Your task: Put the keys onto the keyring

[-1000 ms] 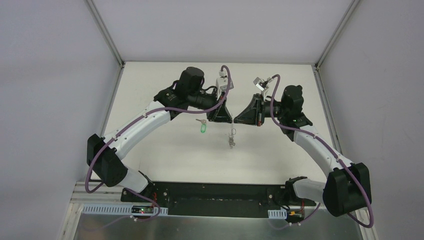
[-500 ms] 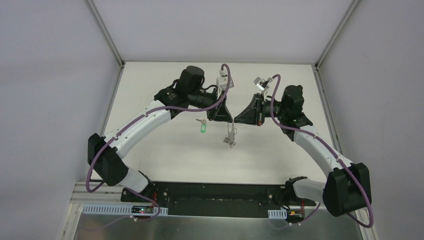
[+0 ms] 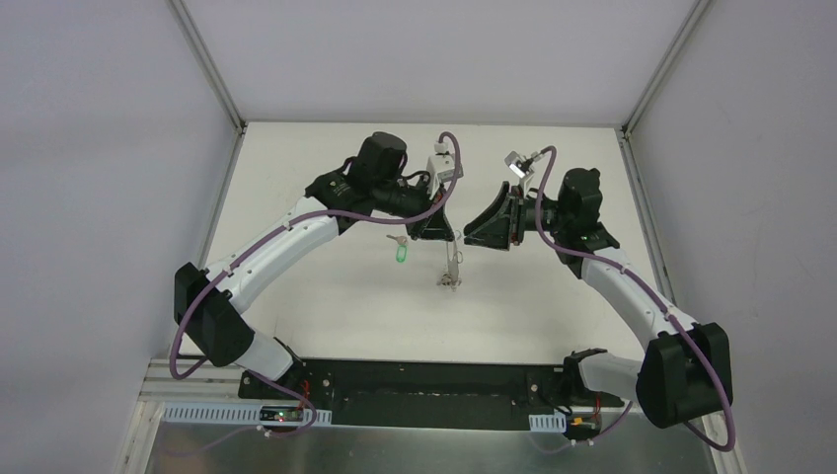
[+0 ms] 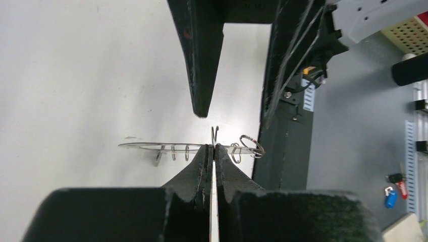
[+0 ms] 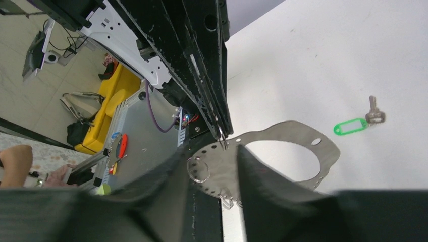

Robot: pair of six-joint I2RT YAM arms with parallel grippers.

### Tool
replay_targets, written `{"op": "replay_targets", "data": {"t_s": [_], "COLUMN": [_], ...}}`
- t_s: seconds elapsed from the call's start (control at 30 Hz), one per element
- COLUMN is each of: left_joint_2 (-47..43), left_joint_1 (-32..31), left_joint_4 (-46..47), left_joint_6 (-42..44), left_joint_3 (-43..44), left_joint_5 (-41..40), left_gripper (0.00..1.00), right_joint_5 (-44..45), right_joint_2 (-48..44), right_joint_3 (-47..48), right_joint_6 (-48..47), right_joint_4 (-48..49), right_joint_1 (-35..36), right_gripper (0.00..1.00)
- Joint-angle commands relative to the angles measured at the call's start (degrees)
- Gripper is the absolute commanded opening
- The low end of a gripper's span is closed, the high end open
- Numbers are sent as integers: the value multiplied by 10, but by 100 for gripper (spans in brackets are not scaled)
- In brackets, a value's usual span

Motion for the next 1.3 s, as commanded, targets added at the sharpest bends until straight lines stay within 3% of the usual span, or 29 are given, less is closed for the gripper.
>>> {"op": "replay_targets", "data": {"t_s": [0.0, 0.1, 0.2, 0.5, 0.83, 1.03, 1.27], "left_joint_2": [-23, -44, -72, -155, -241, -271, -303], "left_joint_1": [-2, -2, -2, -2, -2, -1, 28], "left_joint_4": [-55, -87, -115, -212, -307, -346, -337], "left_joint_6": [69, 104, 140, 196, 230, 250, 242], "left_joint_3": [25, 13, -2, -10, -15, -28, -70], "left_joint_5": [-49, -53, -55, -78, -152, -213, -259], "left_gripper": [0, 0, 0, 0, 0, 0, 0], "right_joint_5": [10, 29, 56, 118, 211, 240, 297], "right_joint_2": [-24, -25, -18, 37, 151, 211, 298], "right_joint_3": [17, 34, 56, 115, 211, 228, 278], "right_joint_6": [-33, -55, -100, -167, -302, -333, -305], "right_joint_4": [-21, -59, -115, -205, -340, -317, -294], "right_joint_1": [-17, -24, -26, -9, 75, 115, 151], "right_gripper": [55, 65, 69, 67, 66, 66, 65]}}
